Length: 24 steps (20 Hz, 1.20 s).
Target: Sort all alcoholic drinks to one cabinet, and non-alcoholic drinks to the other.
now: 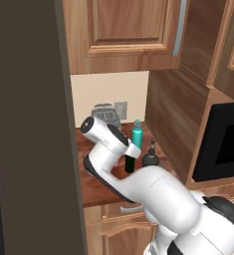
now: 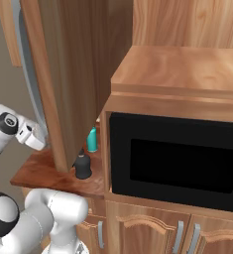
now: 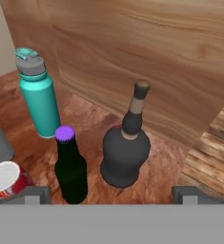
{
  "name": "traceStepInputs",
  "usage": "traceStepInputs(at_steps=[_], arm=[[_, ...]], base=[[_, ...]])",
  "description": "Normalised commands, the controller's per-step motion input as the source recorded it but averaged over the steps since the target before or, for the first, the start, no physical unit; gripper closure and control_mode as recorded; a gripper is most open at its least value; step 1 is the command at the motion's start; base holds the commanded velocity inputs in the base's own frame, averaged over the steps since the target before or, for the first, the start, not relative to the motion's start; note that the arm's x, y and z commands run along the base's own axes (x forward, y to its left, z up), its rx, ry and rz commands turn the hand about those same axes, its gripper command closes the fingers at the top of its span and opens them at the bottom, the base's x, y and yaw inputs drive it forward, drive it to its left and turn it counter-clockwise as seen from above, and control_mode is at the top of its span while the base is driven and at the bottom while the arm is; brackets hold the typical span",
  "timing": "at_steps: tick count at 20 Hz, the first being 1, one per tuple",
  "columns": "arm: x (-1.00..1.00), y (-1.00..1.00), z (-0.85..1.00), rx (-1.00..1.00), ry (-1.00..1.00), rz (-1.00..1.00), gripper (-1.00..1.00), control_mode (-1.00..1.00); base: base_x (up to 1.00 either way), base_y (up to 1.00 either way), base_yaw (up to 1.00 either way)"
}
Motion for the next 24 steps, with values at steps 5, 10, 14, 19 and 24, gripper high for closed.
traceStepInputs(at_steps=[5,10,14,19,24], arm=[[0.00,0.00,-0.03,0.00,-0.10,-0.03,-1.00,-1.00],[0.02,0.00,-0.10,-0.02,-0.08,0.00,-1.00,-1.00],[0.05,0.00,-0.02,-0.03,-0.01,-0.01,-1.00,-1.00],[0.13,0.00,-0.09,-0.03,0.00,-0.01,-1.00,-1.00],[0.20,0.00,-0.05,-0.02,0.01,-0.02,-1.00,-1.00]], base=[[0.00,0.00,0.00],[0.00,0.00,0.00],[0.00,0.00,0.00],[0.00,0.00,0.00],[0.00,0.00,0.00]])
